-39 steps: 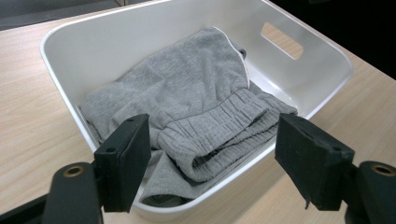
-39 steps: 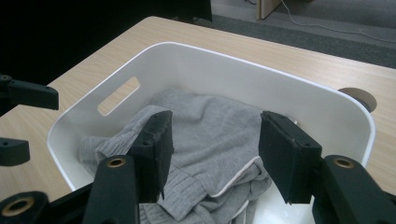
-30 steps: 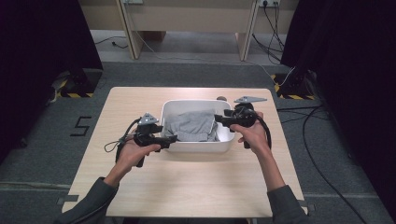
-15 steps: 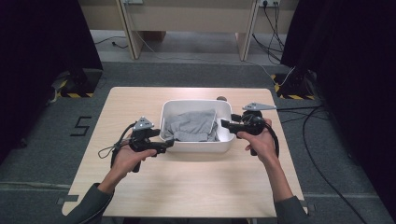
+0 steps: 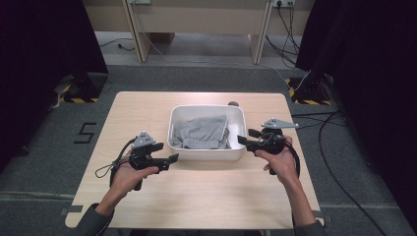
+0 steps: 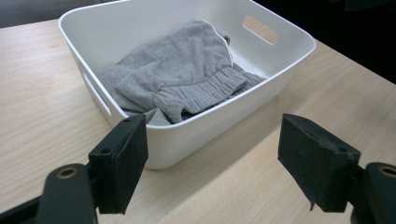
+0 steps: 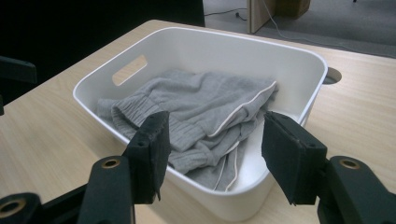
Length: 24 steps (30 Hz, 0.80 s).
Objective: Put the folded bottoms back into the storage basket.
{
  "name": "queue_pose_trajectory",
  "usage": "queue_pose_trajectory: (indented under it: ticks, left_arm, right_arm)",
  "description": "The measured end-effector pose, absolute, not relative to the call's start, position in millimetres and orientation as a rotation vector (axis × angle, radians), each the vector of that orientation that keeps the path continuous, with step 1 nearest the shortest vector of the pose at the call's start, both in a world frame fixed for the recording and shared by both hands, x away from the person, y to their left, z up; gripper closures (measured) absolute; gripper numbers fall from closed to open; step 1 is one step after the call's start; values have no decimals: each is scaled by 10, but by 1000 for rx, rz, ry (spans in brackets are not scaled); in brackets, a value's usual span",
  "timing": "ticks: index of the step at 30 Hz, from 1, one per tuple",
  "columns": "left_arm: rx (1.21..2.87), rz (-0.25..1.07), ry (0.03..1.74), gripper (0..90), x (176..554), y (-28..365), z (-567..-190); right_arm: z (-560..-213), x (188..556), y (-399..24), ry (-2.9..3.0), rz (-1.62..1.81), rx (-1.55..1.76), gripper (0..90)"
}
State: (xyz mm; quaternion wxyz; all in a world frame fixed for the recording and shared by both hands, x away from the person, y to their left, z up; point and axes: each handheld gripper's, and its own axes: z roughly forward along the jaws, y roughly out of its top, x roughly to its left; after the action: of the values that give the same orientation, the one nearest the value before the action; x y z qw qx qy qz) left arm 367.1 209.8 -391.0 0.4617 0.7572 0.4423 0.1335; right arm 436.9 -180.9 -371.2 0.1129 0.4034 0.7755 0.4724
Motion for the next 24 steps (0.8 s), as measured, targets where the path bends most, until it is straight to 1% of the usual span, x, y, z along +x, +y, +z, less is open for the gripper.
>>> queue_pose_trajectory:
  ticks: [19,24]
  left_arm:
    - [1852,336,1106,240,3432,2222,-4108]
    - [1848,316,1115,240,3374,2267,-4209]
  right_arm:
    - [-4007,4038,-1994,2285,1363,1204,415]
    - [-4075,3877,-2061,2263,1373,1203,416]
